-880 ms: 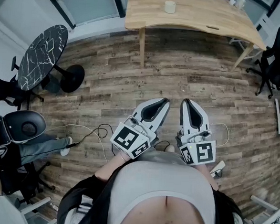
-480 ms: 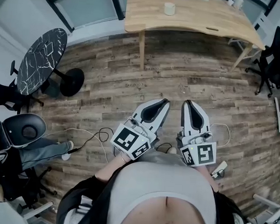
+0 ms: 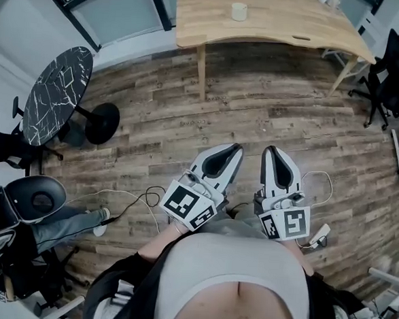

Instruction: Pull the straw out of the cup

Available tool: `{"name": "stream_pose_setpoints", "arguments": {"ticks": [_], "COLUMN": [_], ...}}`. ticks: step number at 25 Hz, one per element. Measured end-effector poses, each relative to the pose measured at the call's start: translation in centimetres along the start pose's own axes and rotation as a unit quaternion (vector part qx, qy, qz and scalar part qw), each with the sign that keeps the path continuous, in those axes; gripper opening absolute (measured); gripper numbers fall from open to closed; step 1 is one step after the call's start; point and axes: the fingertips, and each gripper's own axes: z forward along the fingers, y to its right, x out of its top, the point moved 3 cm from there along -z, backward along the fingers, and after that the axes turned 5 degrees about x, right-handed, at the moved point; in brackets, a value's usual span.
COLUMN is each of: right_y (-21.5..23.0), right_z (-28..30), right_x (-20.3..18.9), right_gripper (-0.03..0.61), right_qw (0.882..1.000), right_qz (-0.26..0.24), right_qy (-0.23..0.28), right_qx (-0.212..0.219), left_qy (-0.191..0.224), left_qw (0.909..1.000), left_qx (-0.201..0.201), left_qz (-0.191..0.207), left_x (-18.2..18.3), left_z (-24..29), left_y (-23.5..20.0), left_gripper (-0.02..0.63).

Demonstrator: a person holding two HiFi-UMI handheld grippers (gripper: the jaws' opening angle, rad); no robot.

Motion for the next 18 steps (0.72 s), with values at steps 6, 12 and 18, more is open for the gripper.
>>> {"name": "stream_pose_setpoints", "arguments": {"ticks": [6,12,18], "right_y": [-0.3,0.4,2.4], "right_z": [0.3,1.3,4.2], "right_x": [-0.4,-0.7,-1.2], "right_gripper": [0.037,0.037,0.037], "right_qw": [1.000,1.000,1.000], "right_qz": [0.002,0.003,0.010], "right_qy": [-0.006,-0.003,-0.003], "right_qx": [-0.006,-0.005,0.005], "left_qy": [-0.007,-0.002,-0.005], "left_qw": [0.9999,1.0000,0.9999], "left_qx": [-0.006,0.002,0.014], "left_qz": [-0.005,-0.003,-0.001], "left_x": [-0.4,-0.3,-0.2], "left_z": [-0.1,0.8,3.2], "left_y": [-0.4,-1.4,-3.4], "left_gripper": [0.026,0.026,0.026]}}
